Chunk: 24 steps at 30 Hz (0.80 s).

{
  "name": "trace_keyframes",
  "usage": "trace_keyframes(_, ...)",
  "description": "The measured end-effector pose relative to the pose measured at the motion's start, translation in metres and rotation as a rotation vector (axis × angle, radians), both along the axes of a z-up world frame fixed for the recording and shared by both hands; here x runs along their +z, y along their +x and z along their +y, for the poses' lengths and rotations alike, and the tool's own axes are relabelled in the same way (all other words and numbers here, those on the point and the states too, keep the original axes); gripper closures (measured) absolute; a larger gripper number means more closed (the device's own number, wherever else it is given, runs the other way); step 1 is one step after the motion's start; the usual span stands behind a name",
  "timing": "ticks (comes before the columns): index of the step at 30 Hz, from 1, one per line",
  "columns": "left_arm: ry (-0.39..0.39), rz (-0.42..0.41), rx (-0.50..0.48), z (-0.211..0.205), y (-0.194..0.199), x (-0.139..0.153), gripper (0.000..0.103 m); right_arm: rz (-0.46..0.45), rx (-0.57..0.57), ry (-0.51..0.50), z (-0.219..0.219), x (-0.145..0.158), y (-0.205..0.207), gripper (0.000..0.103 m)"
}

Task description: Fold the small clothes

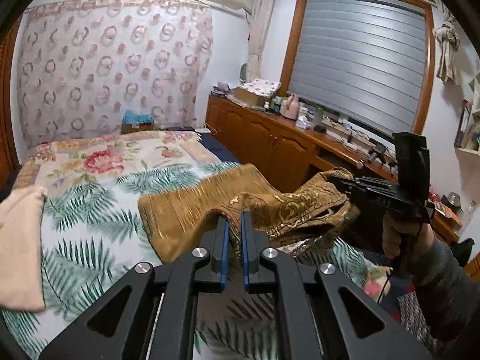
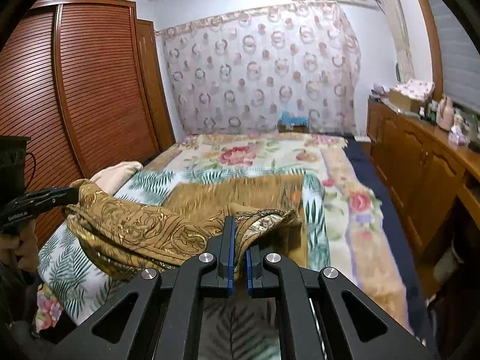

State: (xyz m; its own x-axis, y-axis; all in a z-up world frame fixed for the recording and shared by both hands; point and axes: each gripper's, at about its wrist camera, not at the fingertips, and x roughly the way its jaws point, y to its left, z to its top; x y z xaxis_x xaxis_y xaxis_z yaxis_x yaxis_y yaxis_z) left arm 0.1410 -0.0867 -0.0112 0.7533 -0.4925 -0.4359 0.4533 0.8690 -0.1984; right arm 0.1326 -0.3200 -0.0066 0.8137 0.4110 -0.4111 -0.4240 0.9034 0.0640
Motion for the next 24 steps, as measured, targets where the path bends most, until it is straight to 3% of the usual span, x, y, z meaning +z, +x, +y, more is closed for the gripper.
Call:
trace_keyframes(9, 0.016, 0.041, 0.051, 0.013, 0.097, -0.002, 0.095, 0.004, 0.016, -0.08, 0.032, 0.001, 0.077, 0.098)
trace_keyframes(16, 0.109, 0.122, 0.103, 0.01, 0.172, -0.033, 0.095, 0.15, 0.029, -0.147, 0.052, -0.01, 0.17, 0.098)
trace_keyframes(21, 0.133, 0.159, 0.12, 0.012, 0.185, -0.051, 0.094, 0.229, 0.024, -0.184, 0.068, -0.03, 0.208, 0.094)
trace_keyframes(24, 0.139, 0.154, 0.129, 0.016, 0.181, -0.051, 0.084, 0.247, 0.029, -0.184, 0.073, -0.028, 0.213, 0.091)
